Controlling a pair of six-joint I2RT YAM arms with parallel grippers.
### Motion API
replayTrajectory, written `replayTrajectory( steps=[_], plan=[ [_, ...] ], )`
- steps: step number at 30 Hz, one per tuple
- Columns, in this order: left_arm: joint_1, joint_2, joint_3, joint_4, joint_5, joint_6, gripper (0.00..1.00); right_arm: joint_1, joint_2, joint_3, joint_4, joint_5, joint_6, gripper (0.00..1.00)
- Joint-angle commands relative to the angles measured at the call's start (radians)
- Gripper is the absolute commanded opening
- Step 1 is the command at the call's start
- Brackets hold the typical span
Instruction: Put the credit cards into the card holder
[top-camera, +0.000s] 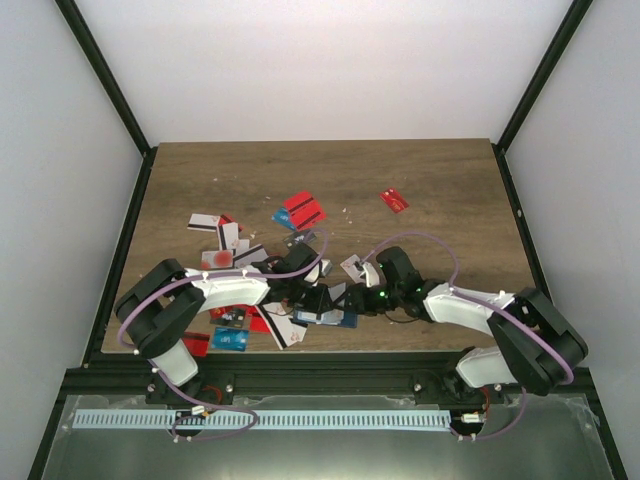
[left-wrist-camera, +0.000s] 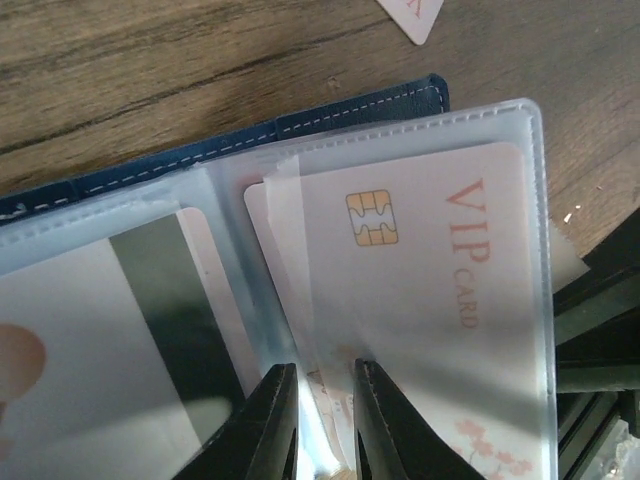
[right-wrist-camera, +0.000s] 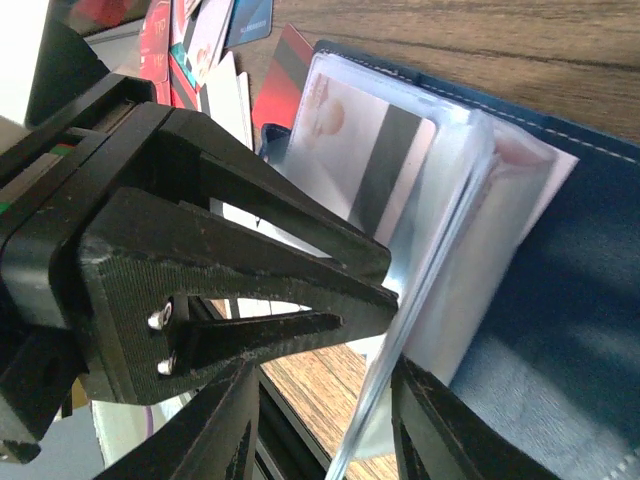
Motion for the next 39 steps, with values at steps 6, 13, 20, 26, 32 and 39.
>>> replayTrajectory(
  steps=[6,13,20,26,32,39],
  plan=[
    [-0.005,-0.058,-0.027,0.085,0.071,-0.034,0.18,0.052,0.044,0.089,-0.021,0.007,-0.035,0.43],
    [-0.003,-0.117,-0.034,0.071,0.052,-0.035,0.18,0.083,0.054,0.168,-0.106,0.046,-0.068,0.46],
    [-0.001,-0.158,-0.042,0.04,0.011,-0.035,0.17,0.101,0.069,0.207,-0.144,0.07,-0.071,0.47],
    [0.006,-0.248,-0.065,-0.015,-0.067,-0.043,0.15,0.123,0.093,0.246,-0.166,0.081,-0.069,0.48],
    [0.018,-0.354,-0.112,-0.076,-0.139,-0.051,0.15,0.16,0.131,0.284,-0.176,0.092,-0.064,0.48],
    [0.047,-0.467,-0.193,-0.102,-0.177,-0.073,0.14,0.226,0.225,0.347,-0.184,0.117,-0.057,0.48]
  ],
)
